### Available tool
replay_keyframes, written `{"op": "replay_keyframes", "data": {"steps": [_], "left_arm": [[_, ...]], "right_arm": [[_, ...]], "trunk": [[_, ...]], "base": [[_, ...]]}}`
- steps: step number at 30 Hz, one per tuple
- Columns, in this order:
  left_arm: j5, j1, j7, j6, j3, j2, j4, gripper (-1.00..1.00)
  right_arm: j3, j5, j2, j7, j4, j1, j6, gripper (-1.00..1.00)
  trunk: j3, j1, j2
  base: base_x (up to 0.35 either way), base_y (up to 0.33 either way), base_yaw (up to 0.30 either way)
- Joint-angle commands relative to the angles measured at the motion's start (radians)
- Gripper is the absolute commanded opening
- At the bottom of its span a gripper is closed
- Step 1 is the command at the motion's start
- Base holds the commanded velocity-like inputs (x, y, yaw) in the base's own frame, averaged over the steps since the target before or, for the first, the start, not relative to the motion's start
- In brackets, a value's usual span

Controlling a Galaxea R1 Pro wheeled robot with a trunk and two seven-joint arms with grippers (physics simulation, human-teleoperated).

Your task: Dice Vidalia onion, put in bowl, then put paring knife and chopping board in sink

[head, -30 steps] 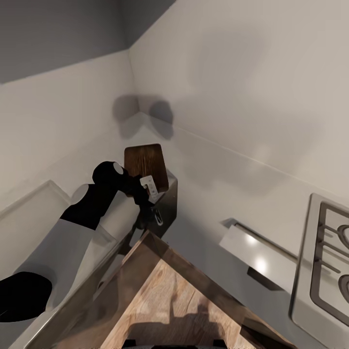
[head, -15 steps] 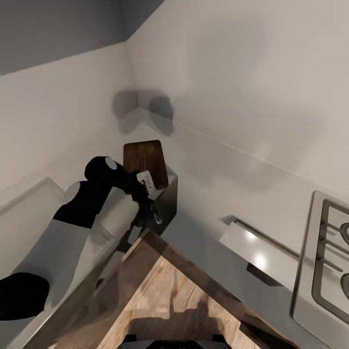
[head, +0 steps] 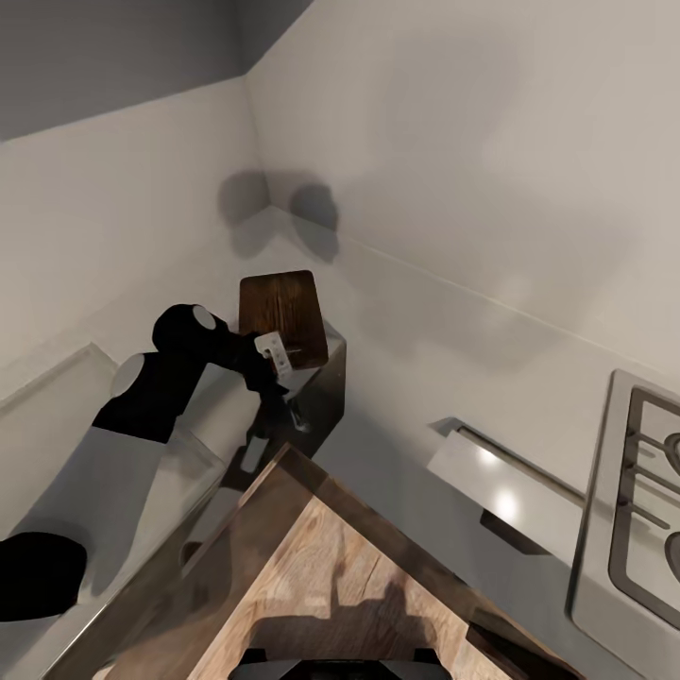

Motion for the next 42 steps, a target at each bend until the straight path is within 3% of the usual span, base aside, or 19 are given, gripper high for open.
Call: {"op": "replay_keyframes", "data": {"steps": [1, 42], "left_arm": [[-0.004, -0.001, -0.005, 0.01, -0.002, 0.005, -0.001, 1.0], [-0.011, -0.001, 0.002, 0.008, 0.004, 0.009, 0.0, 1.0]], "right_arm": [[-0.001, -0.003, 0.003, 0.004, 0.0, 0.0, -0.004, 1.0], [-0.001, -0.003, 0.015, 0.004, -0.002, 0.0, -0.004, 1.0]], "trunk": [[-0.001, 0.001, -0.002], [-0.038, 0.001, -0.002]], "base": [[0.0, 0.0, 0.0], [0.0, 0.0, 0.0]]}}
